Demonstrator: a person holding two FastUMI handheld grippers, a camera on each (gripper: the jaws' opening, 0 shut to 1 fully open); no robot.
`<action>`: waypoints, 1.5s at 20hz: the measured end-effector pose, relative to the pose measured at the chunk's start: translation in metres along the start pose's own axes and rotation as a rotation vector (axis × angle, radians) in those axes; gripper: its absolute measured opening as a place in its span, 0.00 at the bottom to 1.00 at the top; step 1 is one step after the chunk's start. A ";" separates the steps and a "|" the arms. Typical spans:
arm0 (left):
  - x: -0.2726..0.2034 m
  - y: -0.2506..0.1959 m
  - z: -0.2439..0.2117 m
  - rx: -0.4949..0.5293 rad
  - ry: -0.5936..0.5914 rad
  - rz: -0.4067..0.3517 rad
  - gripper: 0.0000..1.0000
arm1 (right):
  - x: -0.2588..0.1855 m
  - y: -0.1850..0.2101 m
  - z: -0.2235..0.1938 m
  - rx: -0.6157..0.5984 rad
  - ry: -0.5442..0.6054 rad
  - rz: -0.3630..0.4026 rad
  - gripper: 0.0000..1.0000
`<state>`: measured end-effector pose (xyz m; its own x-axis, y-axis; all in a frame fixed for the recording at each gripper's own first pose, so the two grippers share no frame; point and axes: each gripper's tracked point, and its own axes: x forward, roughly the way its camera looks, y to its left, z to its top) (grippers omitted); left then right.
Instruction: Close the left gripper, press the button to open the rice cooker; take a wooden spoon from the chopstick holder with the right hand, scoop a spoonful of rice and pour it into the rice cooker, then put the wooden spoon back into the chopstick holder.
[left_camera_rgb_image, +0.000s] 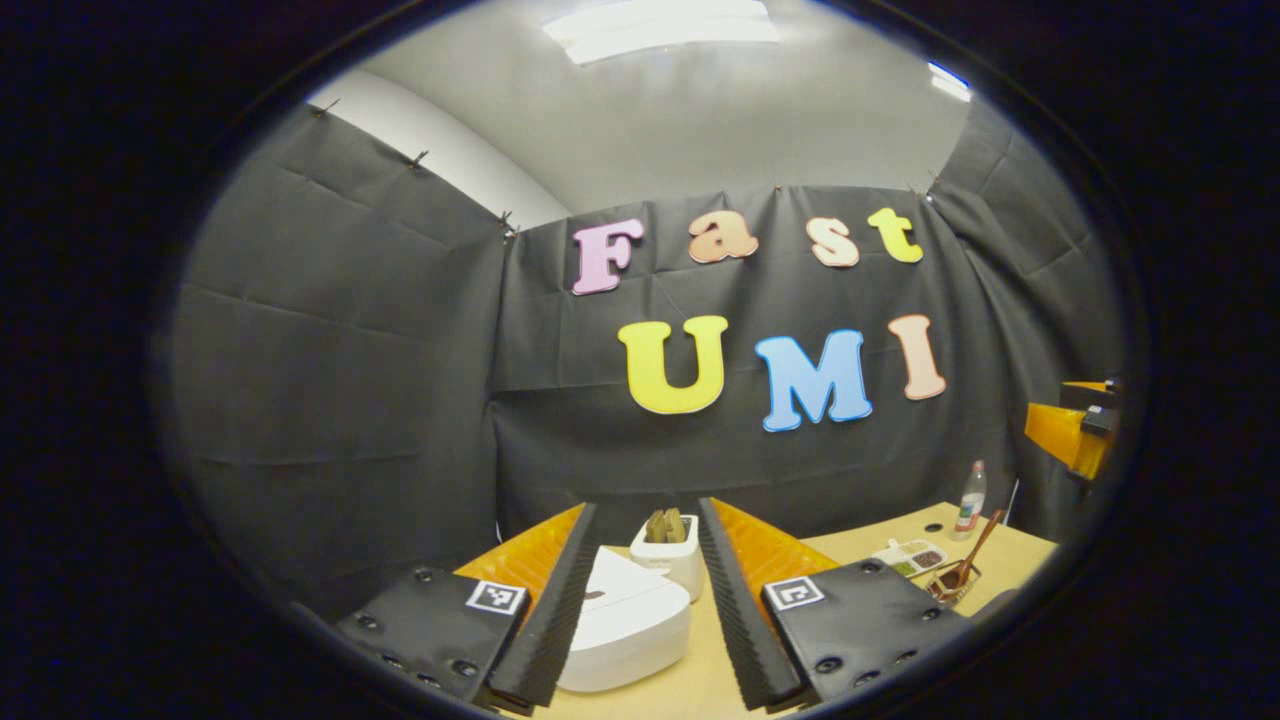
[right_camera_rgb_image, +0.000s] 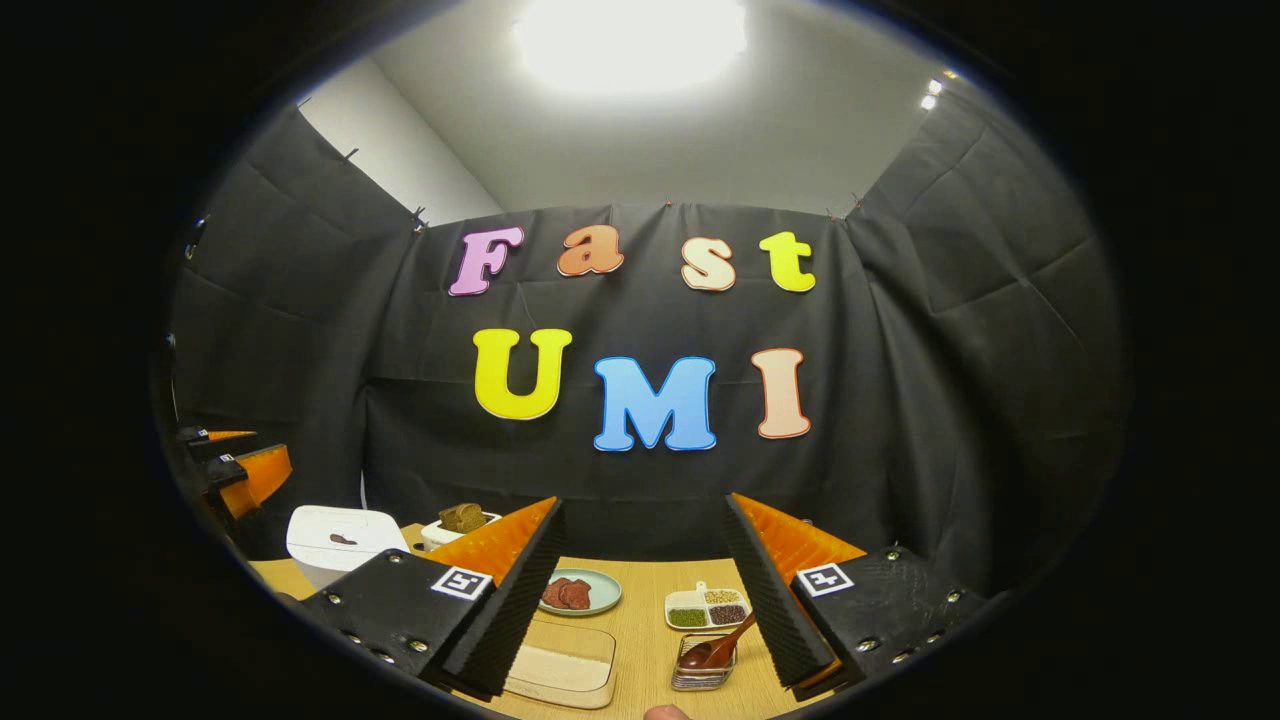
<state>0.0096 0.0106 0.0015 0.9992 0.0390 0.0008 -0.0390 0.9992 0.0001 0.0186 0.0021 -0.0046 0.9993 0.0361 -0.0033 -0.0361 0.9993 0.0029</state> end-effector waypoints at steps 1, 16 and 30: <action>0.002 0.004 -0.001 0.004 -0.002 0.011 0.60 | 0.000 0.001 -0.001 -0.001 0.000 0.001 0.95; 0.034 0.043 -0.027 -0.049 0.062 0.020 0.12 | 0.002 0.007 -0.004 -0.012 0.011 -0.030 0.95; 0.099 0.076 -0.095 -0.107 0.218 -0.049 0.08 | -0.014 0.011 -0.006 -0.052 0.029 -0.116 0.95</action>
<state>0.1060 0.0904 -0.0936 0.9769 -0.0223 -0.2125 -0.0015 0.9938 -0.1115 0.0037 0.0130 -0.0104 0.9963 -0.0809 -0.0292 0.0794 0.9955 -0.0515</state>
